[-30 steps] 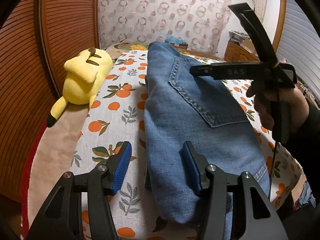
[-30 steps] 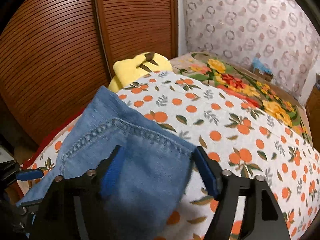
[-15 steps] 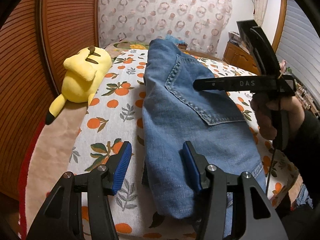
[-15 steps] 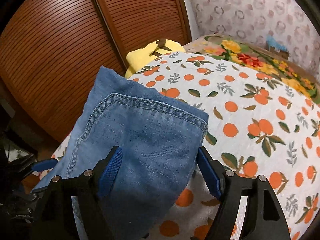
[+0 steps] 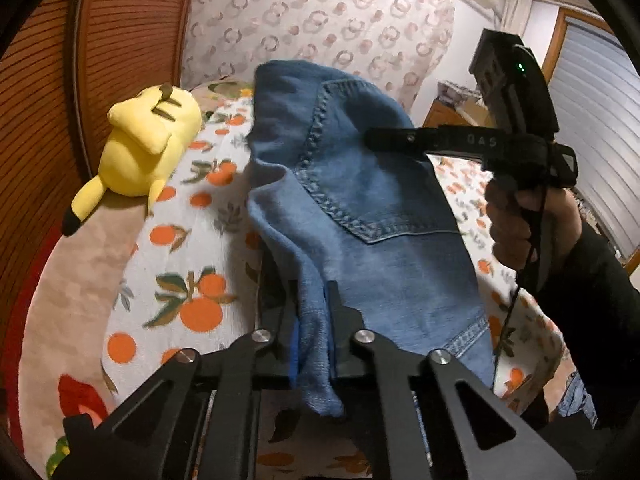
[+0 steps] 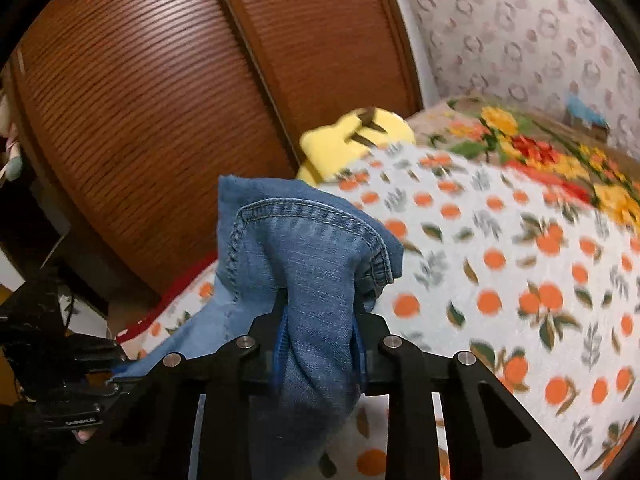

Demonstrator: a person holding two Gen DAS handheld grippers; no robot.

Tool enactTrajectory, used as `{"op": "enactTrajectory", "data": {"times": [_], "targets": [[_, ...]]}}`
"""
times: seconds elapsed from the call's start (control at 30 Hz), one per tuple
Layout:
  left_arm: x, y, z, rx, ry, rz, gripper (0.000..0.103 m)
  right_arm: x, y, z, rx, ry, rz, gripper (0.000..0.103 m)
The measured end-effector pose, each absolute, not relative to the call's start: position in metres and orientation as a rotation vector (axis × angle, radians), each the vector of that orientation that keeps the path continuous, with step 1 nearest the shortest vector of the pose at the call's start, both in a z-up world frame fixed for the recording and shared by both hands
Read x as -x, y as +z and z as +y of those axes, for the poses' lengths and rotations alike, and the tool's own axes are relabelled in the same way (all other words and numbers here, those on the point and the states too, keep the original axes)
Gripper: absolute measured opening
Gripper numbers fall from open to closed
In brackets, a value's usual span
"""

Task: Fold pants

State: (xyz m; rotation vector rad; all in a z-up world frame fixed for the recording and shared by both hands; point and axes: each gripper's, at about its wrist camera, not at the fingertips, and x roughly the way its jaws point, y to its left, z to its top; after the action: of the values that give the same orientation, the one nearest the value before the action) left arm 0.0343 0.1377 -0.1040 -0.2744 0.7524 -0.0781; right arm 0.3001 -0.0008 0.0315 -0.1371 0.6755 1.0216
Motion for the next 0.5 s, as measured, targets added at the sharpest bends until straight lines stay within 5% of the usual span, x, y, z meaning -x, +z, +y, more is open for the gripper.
{"op": "enactTrajectory", "data": {"times": [0.5], "targets": [[-0.12, -0.072, 0.215, 0.231, 0.028, 0.708, 0.01, -0.386, 0.043, 0.082, 0.148, 1.037, 0.582, 0.026]]}}
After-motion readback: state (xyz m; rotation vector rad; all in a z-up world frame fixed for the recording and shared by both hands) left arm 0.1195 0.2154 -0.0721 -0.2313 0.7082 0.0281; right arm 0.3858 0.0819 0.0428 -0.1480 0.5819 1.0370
